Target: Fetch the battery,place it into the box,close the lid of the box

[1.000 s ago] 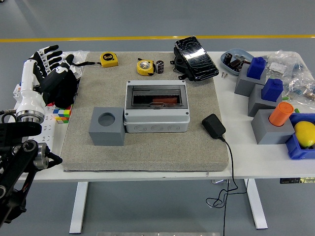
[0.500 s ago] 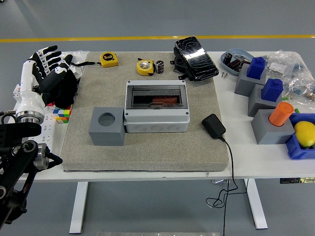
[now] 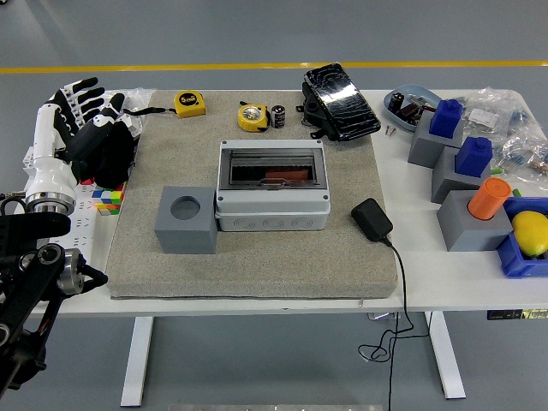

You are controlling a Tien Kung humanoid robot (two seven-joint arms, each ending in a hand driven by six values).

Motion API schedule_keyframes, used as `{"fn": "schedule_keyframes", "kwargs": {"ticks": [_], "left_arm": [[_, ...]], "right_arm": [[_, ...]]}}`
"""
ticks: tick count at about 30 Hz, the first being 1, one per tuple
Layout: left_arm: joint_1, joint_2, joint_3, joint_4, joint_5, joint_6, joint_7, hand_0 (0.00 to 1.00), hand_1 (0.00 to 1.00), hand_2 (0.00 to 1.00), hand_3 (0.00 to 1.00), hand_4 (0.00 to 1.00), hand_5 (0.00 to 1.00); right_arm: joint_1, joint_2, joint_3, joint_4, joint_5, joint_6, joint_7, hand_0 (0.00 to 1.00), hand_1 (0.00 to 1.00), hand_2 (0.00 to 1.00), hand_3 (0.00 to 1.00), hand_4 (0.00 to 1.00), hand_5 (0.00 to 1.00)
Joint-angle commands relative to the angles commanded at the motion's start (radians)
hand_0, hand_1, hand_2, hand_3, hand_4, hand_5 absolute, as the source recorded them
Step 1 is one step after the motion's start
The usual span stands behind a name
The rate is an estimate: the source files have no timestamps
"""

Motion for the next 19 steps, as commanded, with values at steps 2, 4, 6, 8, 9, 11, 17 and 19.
{"fn": "schedule_keyframes", "kwargs": {"ticks": [2, 4, 6, 8, 9, 11, 17, 19], "left_arm": [[0.000, 0.000, 0.002, 0.000, 0.001, -0.001, 0.002, 0.741, 0.735, 0.716, 0.700, 0.879, 0.332], [0.000, 0.000, 0.005, 0.001, 0.002, -0.002, 0.005, 0.743, 0.735, 0.717, 0.701, 0.880, 0.334], [0.001, -0.001, 0.006, 0.001, 0.003, -0.002, 0.007, 0.743, 0.735, 0.717, 0.701, 0.880, 0.334], [0.001, -0.001, 0.007, 0.001, 0.003, -0.002, 0.007, 0.743, 0.735, 0.717, 0.701, 0.880, 0.334], [0.001, -0.001, 0.007, 0.001, 0.003, -0.003, 0.008, 0.743, 0.735, 0.717, 0.701, 0.880, 0.334], [0.001, -0.001, 0.007, 0.000, 0.003, -0.003, 0.008, 0.745, 0.735, 0.718, 0.701, 0.879, 0.332], [0.001, -0.001, 0.006, -0.002, 0.005, -0.002, 0.008, 0.745, 0.735, 0.717, 0.701, 0.879, 0.331], [0.000, -0.001, 0.007, -0.002, 0.005, -0.003, 0.008, 0.745, 0.735, 0.717, 0.701, 0.879, 0.331]], "right_arm": [[0.000, 0.000, 0.001, 0.000, 0.000, 0.000, 0.000, 0.633, 0.646, 0.664, 0.573, 0.984, 0.550], [0.000, 0.000, 0.000, 0.000, 0.000, 0.000, 0.000, 0.633, 0.646, 0.664, 0.573, 0.985, 0.549], [-0.001, 0.000, 0.000, 0.000, 0.000, 0.000, 0.000, 0.633, 0.646, 0.664, 0.573, 0.985, 0.549], [-0.001, 0.001, 0.001, 0.000, -0.001, 0.000, 0.000, 0.633, 0.646, 0.664, 0.573, 0.985, 0.549], [-0.001, 0.001, 0.000, 0.000, -0.001, 0.000, 0.000, 0.633, 0.646, 0.664, 0.573, 0.985, 0.549], [-0.001, 0.002, 0.001, 0.000, -0.001, 0.000, 0.000, 0.633, 0.646, 0.664, 0.573, 0.984, 0.551], [-0.002, 0.000, -0.002, -0.001, 0.000, 0.000, 0.000, 0.633, 0.646, 0.664, 0.573, 0.984, 0.551], [-0.002, 0.000, -0.001, -0.001, 0.000, -0.001, 0.000, 0.633, 0.646, 0.664, 0.573, 0.984, 0.551]]}}
